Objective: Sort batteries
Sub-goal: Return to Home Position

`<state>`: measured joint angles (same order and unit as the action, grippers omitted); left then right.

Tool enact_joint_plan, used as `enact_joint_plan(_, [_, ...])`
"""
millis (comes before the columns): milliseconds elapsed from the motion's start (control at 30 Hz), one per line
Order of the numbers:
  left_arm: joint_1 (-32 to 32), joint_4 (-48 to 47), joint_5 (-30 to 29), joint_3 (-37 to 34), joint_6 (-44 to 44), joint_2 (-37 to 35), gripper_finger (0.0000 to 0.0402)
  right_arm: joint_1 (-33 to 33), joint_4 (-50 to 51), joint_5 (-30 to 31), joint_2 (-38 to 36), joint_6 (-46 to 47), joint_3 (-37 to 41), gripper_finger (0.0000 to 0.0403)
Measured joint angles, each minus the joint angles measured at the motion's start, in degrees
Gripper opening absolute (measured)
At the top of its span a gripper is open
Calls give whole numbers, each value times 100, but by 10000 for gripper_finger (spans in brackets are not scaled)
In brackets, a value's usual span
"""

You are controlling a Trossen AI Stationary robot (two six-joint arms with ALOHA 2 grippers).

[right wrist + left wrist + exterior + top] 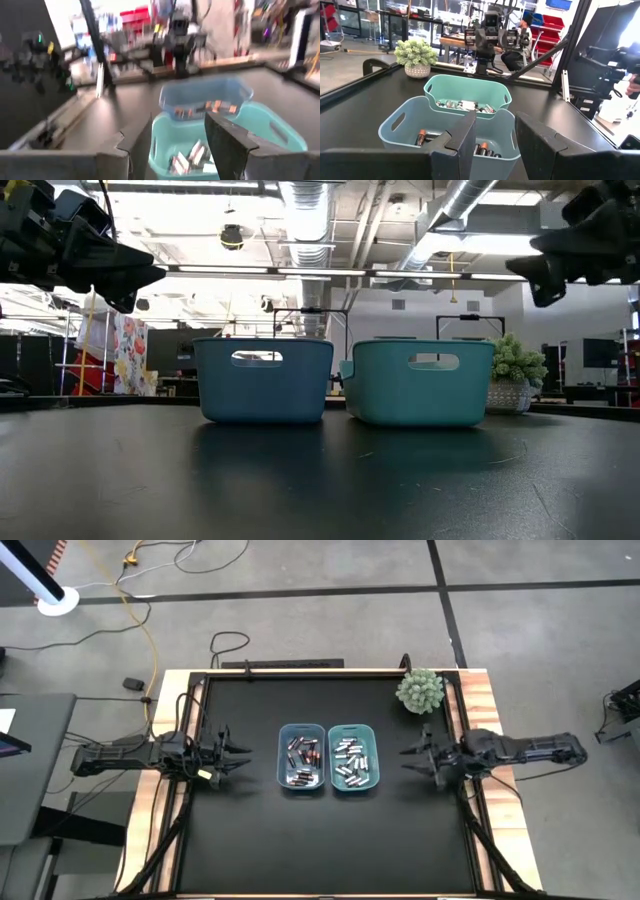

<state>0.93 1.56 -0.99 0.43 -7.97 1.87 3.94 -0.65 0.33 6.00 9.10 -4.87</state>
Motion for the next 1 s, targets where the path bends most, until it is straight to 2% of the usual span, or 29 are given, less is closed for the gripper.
enact_joint_plan(133, [0,0,0,0,1,0,132,-201,-671,3,-606,66,372,200])
enact_joint_plan(200, [0,0,1,0,1,-1,132,-323,-1080,-1,-587,122,435,200])
enact_joint_plan(367, [0,0,-11,0,0,0,132,-611,-1165,27,-595,111,437,200])
enact_joint_plan(433, [0,0,-11,0,0,2,132,-710,-1022,36,-594,126,437,200])
enact_joint_plan(567, [0,0,-11,0,1,2,132,-868,-108,43,-592,217,440,200])
enact_joint_plan(1000, [0,-4,-9,2,0,0,132,-893,-39,-23,-241,138,442,200])
